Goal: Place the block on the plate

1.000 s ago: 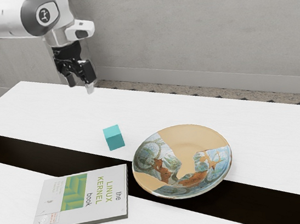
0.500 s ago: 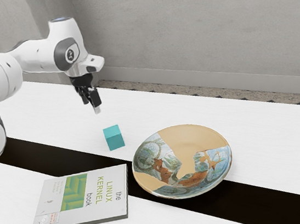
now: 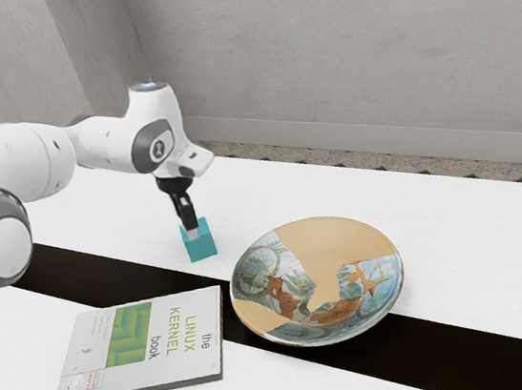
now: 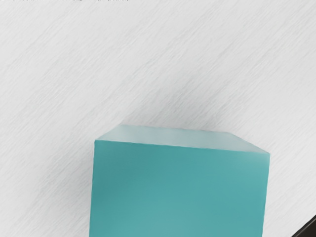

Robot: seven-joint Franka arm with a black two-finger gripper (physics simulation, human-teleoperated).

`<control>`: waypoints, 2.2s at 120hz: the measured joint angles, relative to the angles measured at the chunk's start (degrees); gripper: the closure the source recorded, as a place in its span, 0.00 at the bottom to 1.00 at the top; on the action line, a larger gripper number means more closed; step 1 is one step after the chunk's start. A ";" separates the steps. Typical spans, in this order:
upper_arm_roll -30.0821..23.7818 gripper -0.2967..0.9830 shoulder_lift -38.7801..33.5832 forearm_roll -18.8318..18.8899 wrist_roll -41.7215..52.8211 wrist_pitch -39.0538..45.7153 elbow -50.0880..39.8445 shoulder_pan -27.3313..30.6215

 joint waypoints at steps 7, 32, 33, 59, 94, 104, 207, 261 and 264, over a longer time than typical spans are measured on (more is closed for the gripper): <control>-0.01 0.23 0.46 0.10 0.46 1.11 -0.06 0.01; -0.07 0.23 0.86 -0.95 1.69 3.16 -2.99 0.01; -0.08 0.23 0.87 -0.98 1.73 3.21 -3.05 0.01; -0.03 0.42 1.05 -1.40 2.46 3.99 -3.43 0.60; -0.10 0.50 -2.95 -0.65 2.65 4.36 -6.21 0.61; -0.81 0.50 -8.24 -0.79 2.63 4.32 -11.03 0.56; -3.30 0.49 -11.62 -6.72 2.70 4.18 -14.73 -17.16; -3.27 0.36 -8.42 -7.25 2.76 4.44 -13.38 -18.18; -3.27 0.35 -8.47 -7.30 2.76 4.43 -13.37 -18.18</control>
